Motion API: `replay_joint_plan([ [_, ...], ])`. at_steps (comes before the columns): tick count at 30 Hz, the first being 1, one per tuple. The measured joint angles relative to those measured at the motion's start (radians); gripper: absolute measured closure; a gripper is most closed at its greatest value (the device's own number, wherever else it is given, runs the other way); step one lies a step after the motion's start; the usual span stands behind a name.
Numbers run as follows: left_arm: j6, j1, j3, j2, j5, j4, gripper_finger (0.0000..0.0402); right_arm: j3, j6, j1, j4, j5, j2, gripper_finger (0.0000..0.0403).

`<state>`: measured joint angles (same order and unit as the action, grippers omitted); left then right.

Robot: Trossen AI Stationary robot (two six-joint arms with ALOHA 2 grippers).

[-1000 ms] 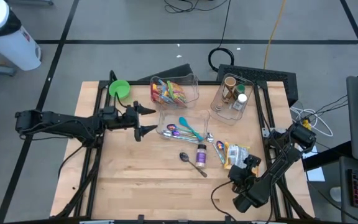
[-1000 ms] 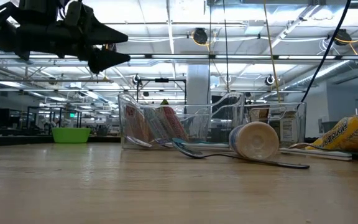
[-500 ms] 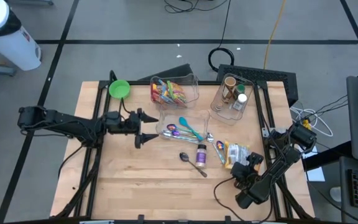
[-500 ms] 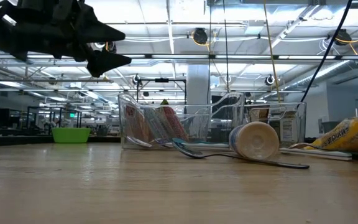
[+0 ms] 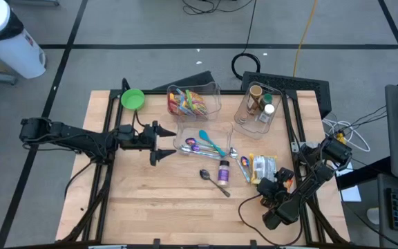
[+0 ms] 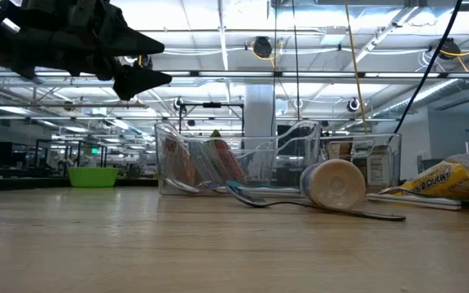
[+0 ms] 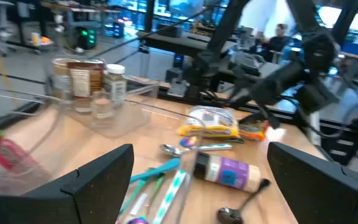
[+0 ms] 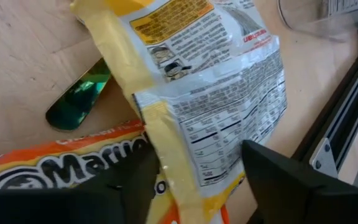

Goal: Pick & Place Food Item
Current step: Put the yellow noodle pack into the top left transparent bin

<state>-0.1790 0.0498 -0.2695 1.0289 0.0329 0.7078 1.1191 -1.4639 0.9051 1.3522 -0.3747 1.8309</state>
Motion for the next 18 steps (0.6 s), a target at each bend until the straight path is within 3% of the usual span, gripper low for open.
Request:
replay_joint_plan([
  [16,0.018,0.000,0.000,0.000,-0.038,0.000,0.0023,0.000,-0.016,-0.001,-0.002,-0.016,0.001,0.0382],
  [18,0.016,0.000,0.000,0.000,-0.038,0.000,0.0023,0.001,-0.012,-0.001,-0.002,-0.016,0.001,0.0397],
])
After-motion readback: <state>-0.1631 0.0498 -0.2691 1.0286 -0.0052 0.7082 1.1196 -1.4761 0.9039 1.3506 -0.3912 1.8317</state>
